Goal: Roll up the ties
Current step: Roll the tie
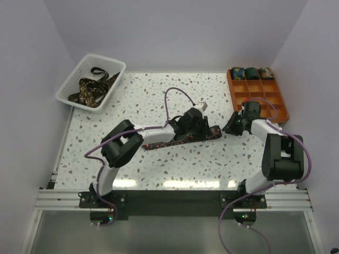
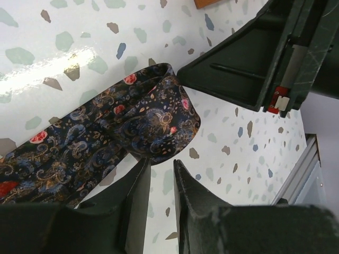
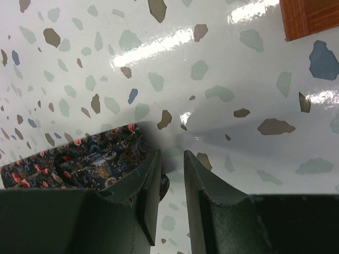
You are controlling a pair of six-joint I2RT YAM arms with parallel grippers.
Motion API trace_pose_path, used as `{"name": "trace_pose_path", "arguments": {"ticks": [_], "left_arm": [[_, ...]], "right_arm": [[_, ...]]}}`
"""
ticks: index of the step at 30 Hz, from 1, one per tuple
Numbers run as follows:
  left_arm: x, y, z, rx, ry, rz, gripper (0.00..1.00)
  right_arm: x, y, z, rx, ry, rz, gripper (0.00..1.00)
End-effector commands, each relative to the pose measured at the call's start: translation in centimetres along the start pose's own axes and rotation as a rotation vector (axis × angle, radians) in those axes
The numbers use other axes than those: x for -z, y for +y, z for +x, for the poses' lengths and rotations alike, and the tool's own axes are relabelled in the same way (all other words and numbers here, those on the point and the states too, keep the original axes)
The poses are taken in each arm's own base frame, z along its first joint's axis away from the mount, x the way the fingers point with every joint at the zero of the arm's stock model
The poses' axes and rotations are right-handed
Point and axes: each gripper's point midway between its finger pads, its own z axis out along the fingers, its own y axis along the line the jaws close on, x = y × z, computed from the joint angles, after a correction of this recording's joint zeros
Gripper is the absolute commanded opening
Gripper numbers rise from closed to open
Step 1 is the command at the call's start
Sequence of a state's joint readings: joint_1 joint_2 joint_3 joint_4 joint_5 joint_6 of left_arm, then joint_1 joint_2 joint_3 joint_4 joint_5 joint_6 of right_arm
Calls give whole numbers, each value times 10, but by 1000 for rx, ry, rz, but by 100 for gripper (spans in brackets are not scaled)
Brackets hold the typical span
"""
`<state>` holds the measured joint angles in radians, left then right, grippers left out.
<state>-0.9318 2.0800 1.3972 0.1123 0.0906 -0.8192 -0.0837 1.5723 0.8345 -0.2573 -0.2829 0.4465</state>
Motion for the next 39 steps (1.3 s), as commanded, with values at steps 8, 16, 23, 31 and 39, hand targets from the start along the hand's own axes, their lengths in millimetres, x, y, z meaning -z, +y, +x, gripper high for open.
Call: {"name": "trace_pose_path", "arguments": {"ticks": [8, 16, 23, 31, 39], "left_arm": [[-3, 0, -7, 21, -37, -17, 28], [-1, -10, -20, 73, -81, -5, 31], [-14, 6, -4, 108, -45, -44, 30], [-21, 17, 1, 117, -47, -74, 21], [-21, 31, 8, 119, -30, -129, 16]], "right_arm": [[-2, 11, -12, 39, -36, -58, 28], [-4, 12, -12, 39, -33, -67, 28], [-5, 12, -11, 43, -30, -74, 28], [-8, 15, -7, 43, -17, -98, 28], [1, 27, -6, 58, -12, -157, 26]]}}
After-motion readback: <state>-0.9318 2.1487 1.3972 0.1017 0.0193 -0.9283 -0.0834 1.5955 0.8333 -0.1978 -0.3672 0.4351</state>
